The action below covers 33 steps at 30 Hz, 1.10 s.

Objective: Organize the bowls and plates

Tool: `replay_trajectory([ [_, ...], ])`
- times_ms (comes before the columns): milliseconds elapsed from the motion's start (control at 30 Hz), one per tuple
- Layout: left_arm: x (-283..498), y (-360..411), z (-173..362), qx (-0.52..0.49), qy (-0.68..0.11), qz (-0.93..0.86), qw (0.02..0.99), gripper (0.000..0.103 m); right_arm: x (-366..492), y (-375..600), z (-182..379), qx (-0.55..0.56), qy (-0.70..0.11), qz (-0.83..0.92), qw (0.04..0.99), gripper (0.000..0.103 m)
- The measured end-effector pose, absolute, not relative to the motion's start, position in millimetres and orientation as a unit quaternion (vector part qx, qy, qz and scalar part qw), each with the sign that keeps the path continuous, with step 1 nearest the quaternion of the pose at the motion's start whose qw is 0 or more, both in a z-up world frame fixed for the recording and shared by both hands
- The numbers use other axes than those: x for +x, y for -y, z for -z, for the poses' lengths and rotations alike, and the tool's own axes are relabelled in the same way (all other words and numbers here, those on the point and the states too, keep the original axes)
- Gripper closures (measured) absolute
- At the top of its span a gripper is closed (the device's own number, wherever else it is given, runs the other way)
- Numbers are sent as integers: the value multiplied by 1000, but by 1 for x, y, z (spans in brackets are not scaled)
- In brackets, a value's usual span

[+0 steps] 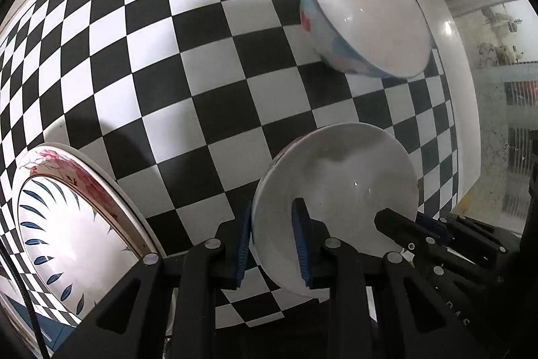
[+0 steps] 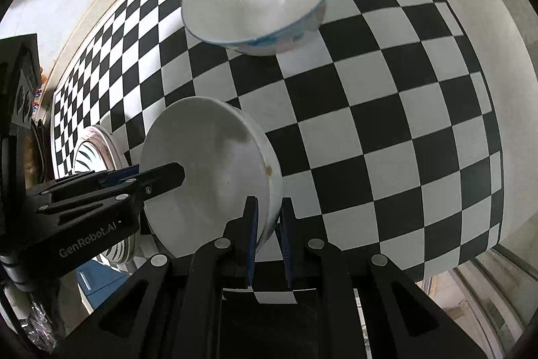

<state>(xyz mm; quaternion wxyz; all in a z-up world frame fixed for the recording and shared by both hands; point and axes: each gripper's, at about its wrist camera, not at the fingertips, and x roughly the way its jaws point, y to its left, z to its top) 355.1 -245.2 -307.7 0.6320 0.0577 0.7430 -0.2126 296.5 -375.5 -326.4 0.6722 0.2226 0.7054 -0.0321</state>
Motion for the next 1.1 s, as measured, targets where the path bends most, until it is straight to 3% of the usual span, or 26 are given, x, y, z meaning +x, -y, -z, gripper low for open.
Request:
replay_trajectory([
  [433,350,256,316,61,-756,212,616,81,299,380,336,241,-720,34,649,85],
  [667,379,234,258,-4,-729,210,651,79,300,414,306,279,-699,37,657,85],
  [733,394,236,246,-23,-720,216,659,71,306,433,287,288,-680,48,673,75],
  [833,420,250,241,-21,-709,217,671,68,325,456,270,304,-651,53,693,57],
  [1100,467,306,298,11,-744,231,627,68,401,478,302,310,-640,52,701,57],
])
